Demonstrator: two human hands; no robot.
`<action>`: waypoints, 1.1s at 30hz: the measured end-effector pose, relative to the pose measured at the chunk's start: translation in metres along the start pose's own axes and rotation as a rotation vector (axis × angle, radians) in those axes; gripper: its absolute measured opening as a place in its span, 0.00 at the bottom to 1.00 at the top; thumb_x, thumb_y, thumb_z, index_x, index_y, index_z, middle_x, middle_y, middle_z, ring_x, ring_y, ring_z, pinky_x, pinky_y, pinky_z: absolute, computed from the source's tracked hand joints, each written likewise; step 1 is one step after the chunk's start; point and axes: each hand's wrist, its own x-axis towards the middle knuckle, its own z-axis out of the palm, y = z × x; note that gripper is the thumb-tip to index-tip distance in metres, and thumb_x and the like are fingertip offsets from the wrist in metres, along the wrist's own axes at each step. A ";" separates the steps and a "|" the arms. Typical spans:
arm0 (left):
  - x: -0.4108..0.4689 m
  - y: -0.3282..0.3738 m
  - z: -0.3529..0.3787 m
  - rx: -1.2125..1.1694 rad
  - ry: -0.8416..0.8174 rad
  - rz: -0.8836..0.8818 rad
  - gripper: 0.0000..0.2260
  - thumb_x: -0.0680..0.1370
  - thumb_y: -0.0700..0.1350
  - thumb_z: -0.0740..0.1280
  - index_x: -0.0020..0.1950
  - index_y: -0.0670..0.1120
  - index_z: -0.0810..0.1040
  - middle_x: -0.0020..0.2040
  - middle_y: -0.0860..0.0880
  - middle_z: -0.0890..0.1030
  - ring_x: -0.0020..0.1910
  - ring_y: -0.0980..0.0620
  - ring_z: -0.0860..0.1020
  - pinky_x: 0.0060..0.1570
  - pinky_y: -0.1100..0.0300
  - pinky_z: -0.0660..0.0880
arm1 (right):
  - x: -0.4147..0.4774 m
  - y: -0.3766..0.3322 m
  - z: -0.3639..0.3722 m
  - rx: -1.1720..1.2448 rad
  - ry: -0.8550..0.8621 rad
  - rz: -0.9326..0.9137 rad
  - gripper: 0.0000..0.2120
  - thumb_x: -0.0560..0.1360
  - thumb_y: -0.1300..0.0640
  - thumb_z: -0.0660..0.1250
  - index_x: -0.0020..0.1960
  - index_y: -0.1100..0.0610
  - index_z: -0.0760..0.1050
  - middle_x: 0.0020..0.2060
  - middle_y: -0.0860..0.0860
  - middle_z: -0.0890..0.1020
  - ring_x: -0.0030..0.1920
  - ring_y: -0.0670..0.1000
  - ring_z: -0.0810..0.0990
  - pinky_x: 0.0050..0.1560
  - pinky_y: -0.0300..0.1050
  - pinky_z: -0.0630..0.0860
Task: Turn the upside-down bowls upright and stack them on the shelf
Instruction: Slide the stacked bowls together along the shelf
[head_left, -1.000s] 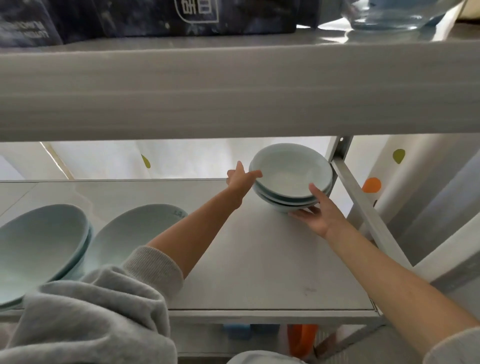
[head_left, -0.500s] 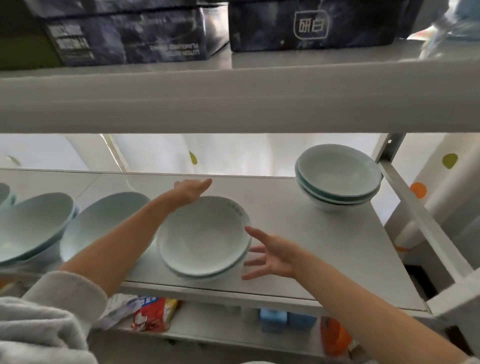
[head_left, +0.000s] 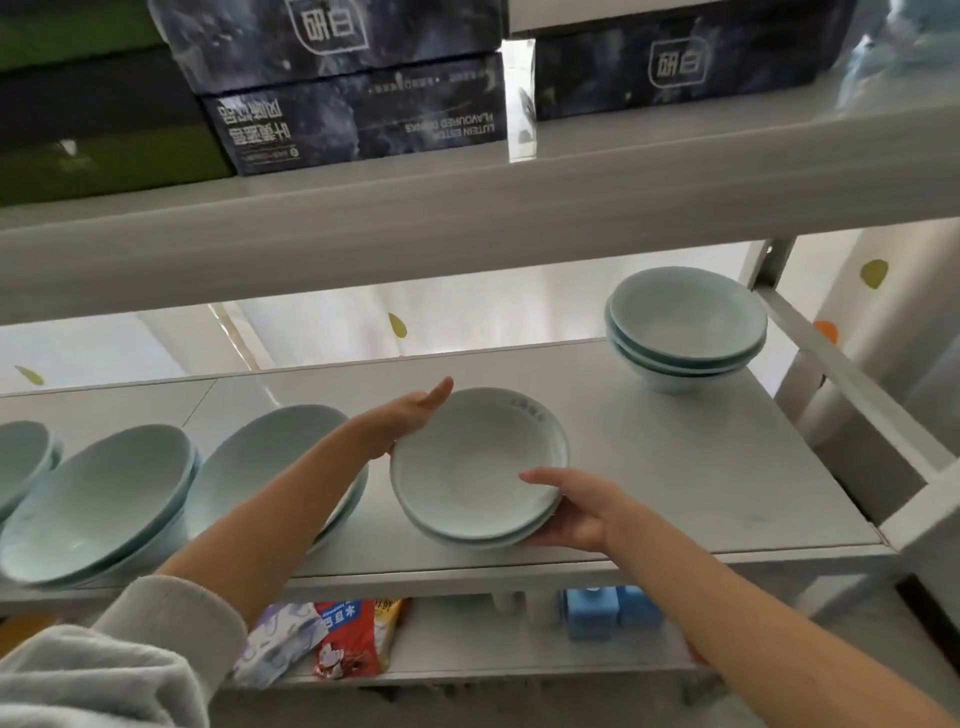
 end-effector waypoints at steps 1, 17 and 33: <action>0.002 0.004 0.004 -0.007 -0.005 0.004 0.30 0.80 0.64 0.46 0.63 0.45 0.76 0.54 0.46 0.80 0.42 0.52 0.79 0.25 0.66 0.75 | -0.004 -0.001 -0.006 0.017 0.013 -0.007 0.22 0.70 0.63 0.71 0.62 0.62 0.70 0.54 0.64 0.79 0.50 0.64 0.80 0.38 0.62 0.80; 0.050 0.124 0.152 -0.291 -0.195 0.121 0.20 0.81 0.57 0.56 0.43 0.42 0.75 0.39 0.46 0.75 0.38 0.50 0.74 0.40 0.58 0.74 | -0.092 -0.030 -0.185 0.244 0.300 -0.139 0.36 0.59 0.61 0.76 0.65 0.59 0.70 0.59 0.64 0.78 0.58 0.66 0.77 0.52 0.68 0.76; 0.042 0.098 0.112 -0.346 -0.049 0.314 0.14 0.81 0.53 0.59 0.43 0.46 0.75 0.48 0.45 0.75 0.49 0.49 0.71 0.53 0.58 0.66 | -0.106 0.014 -0.166 0.656 0.187 -0.526 0.45 0.61 0.41 0.75 0.72 0.54 0.61 0.66 0.60 0.72 0.64 0.59 0.72 0.60 0.56 0.75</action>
